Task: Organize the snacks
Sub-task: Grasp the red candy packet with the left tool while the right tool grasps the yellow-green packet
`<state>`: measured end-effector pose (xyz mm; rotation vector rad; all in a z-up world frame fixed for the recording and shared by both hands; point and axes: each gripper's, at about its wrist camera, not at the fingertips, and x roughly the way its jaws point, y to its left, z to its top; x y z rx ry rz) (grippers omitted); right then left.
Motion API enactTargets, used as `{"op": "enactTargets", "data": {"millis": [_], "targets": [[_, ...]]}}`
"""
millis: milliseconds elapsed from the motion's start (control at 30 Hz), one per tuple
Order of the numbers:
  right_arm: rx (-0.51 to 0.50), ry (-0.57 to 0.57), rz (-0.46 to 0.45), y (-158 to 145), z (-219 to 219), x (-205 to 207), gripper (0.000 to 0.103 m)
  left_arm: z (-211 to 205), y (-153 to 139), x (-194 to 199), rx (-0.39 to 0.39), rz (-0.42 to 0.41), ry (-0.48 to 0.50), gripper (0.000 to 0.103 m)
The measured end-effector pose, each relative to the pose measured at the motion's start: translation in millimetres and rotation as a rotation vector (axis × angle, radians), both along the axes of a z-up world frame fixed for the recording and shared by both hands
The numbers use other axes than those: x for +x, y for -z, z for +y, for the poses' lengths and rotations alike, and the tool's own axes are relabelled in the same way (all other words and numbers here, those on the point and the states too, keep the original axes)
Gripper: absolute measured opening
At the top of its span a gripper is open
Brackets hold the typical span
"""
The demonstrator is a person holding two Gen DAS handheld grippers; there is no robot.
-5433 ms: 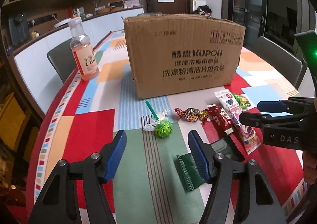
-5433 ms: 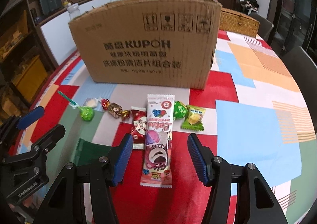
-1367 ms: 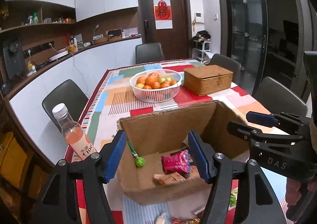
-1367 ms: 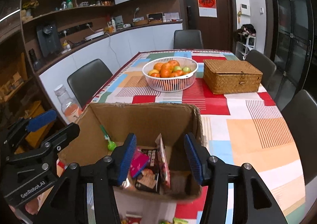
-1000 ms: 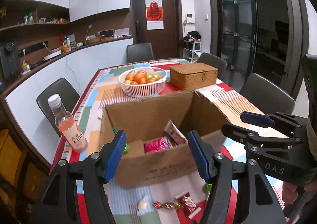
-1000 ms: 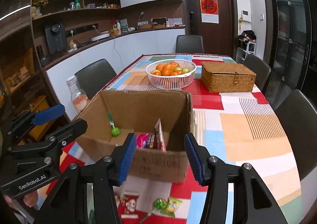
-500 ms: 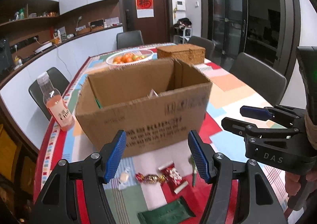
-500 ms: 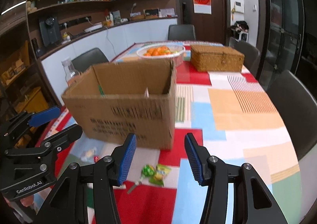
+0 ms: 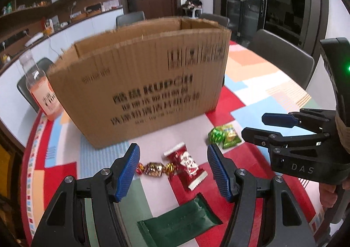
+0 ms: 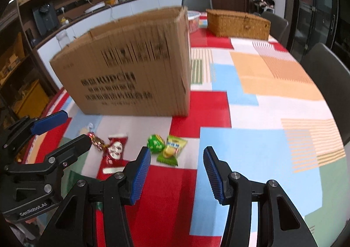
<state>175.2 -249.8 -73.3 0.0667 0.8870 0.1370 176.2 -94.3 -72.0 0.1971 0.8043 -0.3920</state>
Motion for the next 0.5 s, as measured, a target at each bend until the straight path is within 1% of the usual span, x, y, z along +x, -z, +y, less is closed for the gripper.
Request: {"op": "enactTargets", "data": {"millis": [133, 200, 267, 333, 400, 500], "targets": [[-0.006, 0.000, 0.024, 10.2, 2.8, 4.4, 0.051, -0.5, 17.1, 7.1, 0.003, 0.055, 0.000, 0.063], [-0.006, 0.003, 0.037, 14.2, 4.4, 6.7, 0.051, -3.1, 24.7, 10.9, 0.011, 0.076, 0.006, 0.060], [-0.002, 0.005, 0.051, 19.5, 4.7, 9.9, 0.047, -5.8, 30.3, 15.2, 0.015, 0.095, 0.010, 0.060], [0.000, 0.007, 0.065, 24.5, 5.2, 12.7, 0.045, -8.2, 34.9, 19.3, 0.018, 0.112, 0.009, 0.059], [0.011, 0.010, 0.079, 29.0, 5.0, 15.1, 0.045, -10.3, 39.1, 23.3, 0.020, 0.118, 0.003, 0.058], [0.010, 0.011, 0.083, 31.9, 7.0, 18.5, 0.042, -14.1, 40.0, 27.9, 0.037, 0.102, -0.002, 0.057]]}}
